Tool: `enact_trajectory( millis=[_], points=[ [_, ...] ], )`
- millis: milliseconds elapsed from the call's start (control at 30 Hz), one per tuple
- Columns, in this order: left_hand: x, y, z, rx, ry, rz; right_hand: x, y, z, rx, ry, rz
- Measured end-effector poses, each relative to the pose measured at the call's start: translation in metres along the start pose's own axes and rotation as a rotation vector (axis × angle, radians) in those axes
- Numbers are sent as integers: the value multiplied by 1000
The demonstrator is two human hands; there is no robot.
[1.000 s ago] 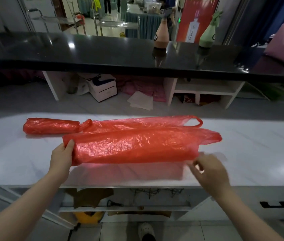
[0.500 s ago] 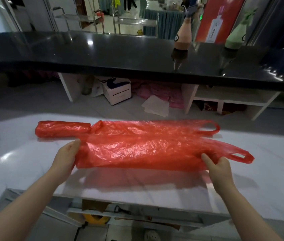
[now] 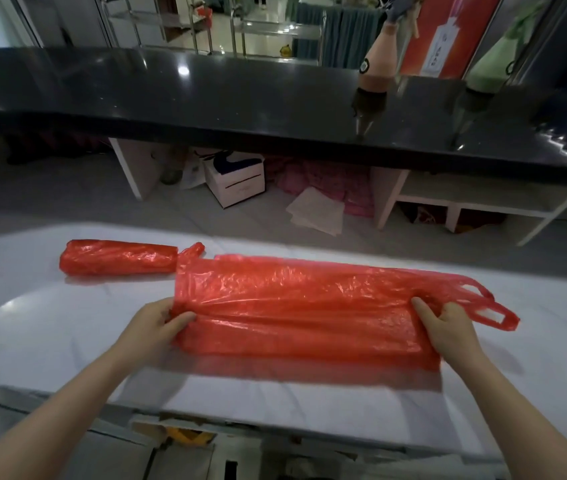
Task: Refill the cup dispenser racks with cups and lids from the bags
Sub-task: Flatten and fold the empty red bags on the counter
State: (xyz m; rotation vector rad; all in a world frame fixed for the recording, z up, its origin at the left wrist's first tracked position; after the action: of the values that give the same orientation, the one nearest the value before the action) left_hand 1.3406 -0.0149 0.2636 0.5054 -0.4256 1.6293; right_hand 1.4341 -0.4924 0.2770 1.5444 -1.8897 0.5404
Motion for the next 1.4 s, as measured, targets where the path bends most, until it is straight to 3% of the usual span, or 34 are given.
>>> enact_trajectory(
  millis=[133, 333, 433, 567, 667, 833, 967, 1100, 1300, 1400],
  points=[
    [-16, -7, -3, 43, -72, -21, -8, -5, 22, -170, 155, -69],
    [-21, -4, -13, 151, -52, 122, 0, 12, 37, -187, -176, -100],
    [-22, 2, -14, 135, -97, 232, -1, 20, 32, -154, -194, -143],
    [-17, 4, -1, 27, -149, 356, 19, 28, 16, 52, -156, 108],
    [-14, 1, 4, -10, -232, 383, 24, 21, 16, 38, -222, 167],
    [-22, -10, -9, 117, -462, 288, -3, 3, 28, 33, 233, 84],
    [-27, -17, -7, 196, -553, 254, -2, -3, 31, -26, 406, 138],
    [-25, -19, -8, 237, -495, 252, 0, -3, 36, -55, 490, 136],
    [-36, -22, 24, -38, -248, 313, 8, 1, 41, 22, 43, 117],
    [-41, -28, 26, -117, -280, 328, 14, 0, 44, 21, -3, 163]
  ],
)
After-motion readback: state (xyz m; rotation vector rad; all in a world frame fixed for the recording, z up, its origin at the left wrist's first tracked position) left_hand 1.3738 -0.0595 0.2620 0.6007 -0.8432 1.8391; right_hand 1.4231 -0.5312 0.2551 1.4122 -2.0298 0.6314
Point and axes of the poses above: each hand's wrist, its own y-axis away from the middle knuckle, its own x-axis out of the back of the hand, z = x × y, the point moved 7 cm from there along -y, towards the middle knuckle, and after that the axes turned 6 degrees about -x, right-handed, at the moved point
